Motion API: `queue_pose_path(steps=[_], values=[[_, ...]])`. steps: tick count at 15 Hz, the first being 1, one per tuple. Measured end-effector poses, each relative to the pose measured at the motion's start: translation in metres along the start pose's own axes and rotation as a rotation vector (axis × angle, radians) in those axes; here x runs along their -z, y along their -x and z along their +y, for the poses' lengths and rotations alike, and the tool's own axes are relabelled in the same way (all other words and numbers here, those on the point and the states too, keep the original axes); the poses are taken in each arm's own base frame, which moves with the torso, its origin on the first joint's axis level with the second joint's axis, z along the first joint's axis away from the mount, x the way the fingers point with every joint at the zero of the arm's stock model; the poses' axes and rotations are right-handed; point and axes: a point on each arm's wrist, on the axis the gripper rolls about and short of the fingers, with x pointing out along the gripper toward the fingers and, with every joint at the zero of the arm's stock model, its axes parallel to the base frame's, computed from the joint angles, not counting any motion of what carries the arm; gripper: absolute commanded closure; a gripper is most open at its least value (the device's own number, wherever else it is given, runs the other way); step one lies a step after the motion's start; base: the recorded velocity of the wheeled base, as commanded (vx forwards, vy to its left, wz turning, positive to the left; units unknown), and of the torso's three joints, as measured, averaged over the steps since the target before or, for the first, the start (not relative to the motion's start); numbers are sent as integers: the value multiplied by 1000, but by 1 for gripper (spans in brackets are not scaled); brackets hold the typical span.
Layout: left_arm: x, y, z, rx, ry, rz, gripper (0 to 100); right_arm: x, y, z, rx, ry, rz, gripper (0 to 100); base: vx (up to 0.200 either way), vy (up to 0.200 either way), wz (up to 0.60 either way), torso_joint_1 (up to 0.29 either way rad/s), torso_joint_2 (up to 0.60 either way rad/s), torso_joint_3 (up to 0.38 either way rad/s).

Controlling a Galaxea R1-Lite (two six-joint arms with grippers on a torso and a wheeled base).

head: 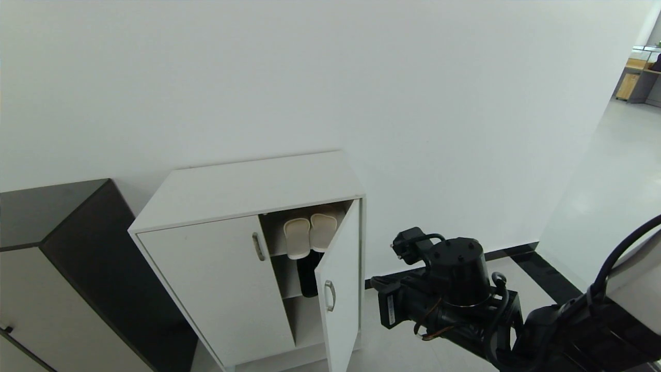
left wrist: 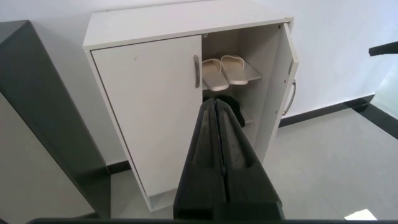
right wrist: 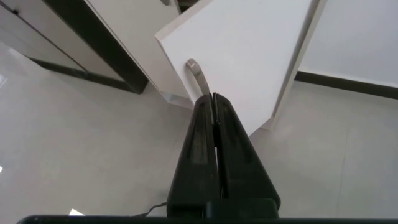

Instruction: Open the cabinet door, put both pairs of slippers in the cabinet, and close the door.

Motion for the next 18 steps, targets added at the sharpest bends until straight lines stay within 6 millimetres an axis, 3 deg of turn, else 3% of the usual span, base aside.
queue_pose_path(steps=[3, 8, 18], values=[[0, 0, 0, 0, 0, 0, 100, 4, 1, -2, 3, 14, 16, 100, 0, 0, 0, 0, 0, 0], [0, 0, 0, 0, 0, 0, 100, 6, 0, -3, 12, 14, 17, 100, 0, 0, 600, 0, 4, 1], [0, 0, 0, 0, 0, 0, 100, 6, 2, -10, 22, 89, -39, 100, 0, 0, 0, 0, 0, 0]])
